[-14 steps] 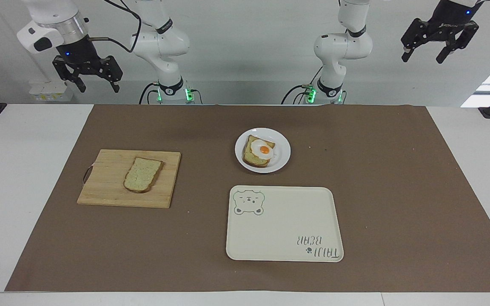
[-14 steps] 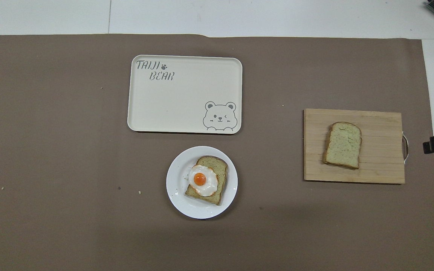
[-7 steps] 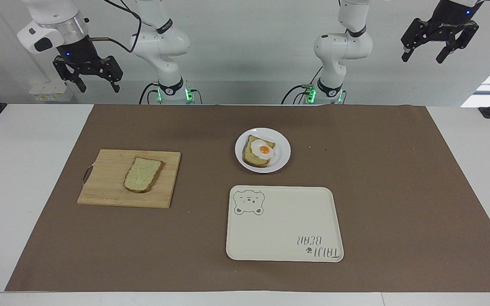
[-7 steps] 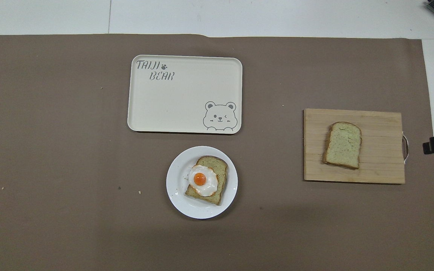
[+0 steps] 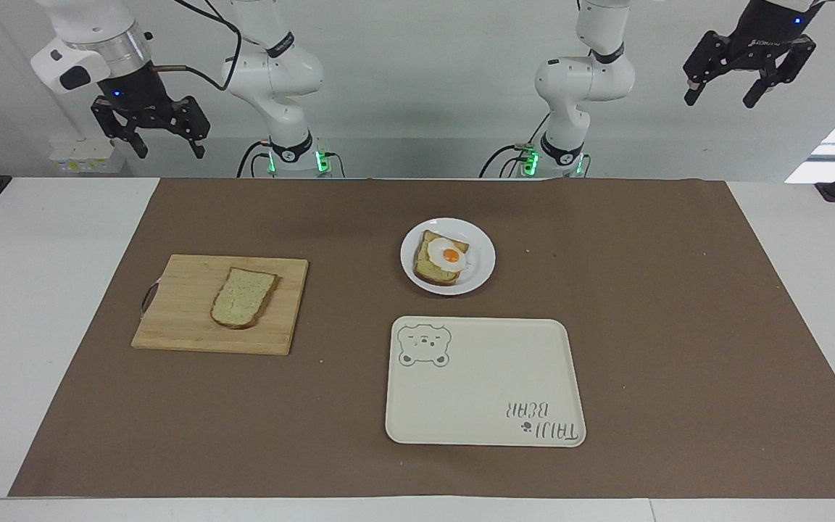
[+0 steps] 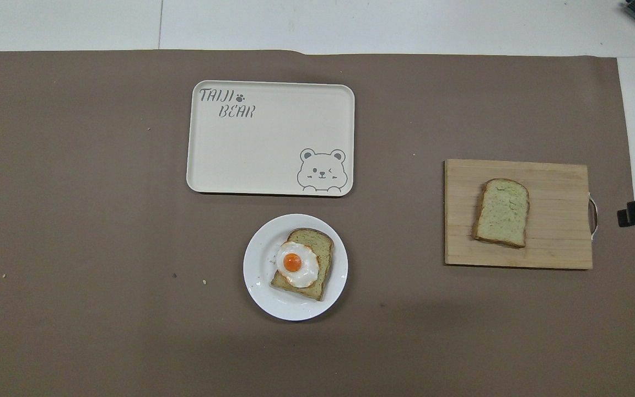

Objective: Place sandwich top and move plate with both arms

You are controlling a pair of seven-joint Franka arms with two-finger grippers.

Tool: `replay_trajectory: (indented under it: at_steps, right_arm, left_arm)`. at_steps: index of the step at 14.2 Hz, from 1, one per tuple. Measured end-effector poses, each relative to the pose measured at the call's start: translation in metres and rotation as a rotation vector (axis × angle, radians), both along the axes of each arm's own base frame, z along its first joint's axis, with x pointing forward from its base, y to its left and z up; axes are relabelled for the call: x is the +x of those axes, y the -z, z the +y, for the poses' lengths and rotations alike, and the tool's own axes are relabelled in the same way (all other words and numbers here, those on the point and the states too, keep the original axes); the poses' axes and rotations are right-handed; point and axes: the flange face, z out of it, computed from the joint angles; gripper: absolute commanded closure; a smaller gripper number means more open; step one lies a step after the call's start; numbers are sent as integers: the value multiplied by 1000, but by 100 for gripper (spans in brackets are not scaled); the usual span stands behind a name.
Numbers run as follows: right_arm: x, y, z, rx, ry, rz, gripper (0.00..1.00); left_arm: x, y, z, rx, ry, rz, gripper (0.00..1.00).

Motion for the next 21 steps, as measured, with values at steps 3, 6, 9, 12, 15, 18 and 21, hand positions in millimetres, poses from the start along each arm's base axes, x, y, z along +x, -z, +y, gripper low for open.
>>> replay_trajectory:
  at_steps: [3, 6, 9, 12, 15, 18, 21]
  right_arm:
    - [-1, 0, 0, 0, 1, 0, 0]
    - [-1, 1, 0, 0, 2, 2, 0]
    - [-1, 2, 0, 1, 2, 4, 0]
    - [-1, 2, 0, 1, 2, 4, 0]
    - [0, 2, 1, 1, 0, 4, 0]
    - [0, 2, 6, 0, -10, 4, 0]
    - [1, 1, 8, 0, -15, -11, 0]
  left_arm:
    - [0, 0, 0, 0, 0, 0, 0]
    - [0, 0, 0, 0, 0, 0, 0]
    - [0, 0, 0, 0, 0, 0, 0]
    - [0, 0, 0, 0, 0, 0, 0]
    - [0, 0, 0, 0, 0, 0, 0]
    - [0, 0, 0, 0, 0, 0, 0]
    - [0, 0, 0, 0, 0, 0, 0]
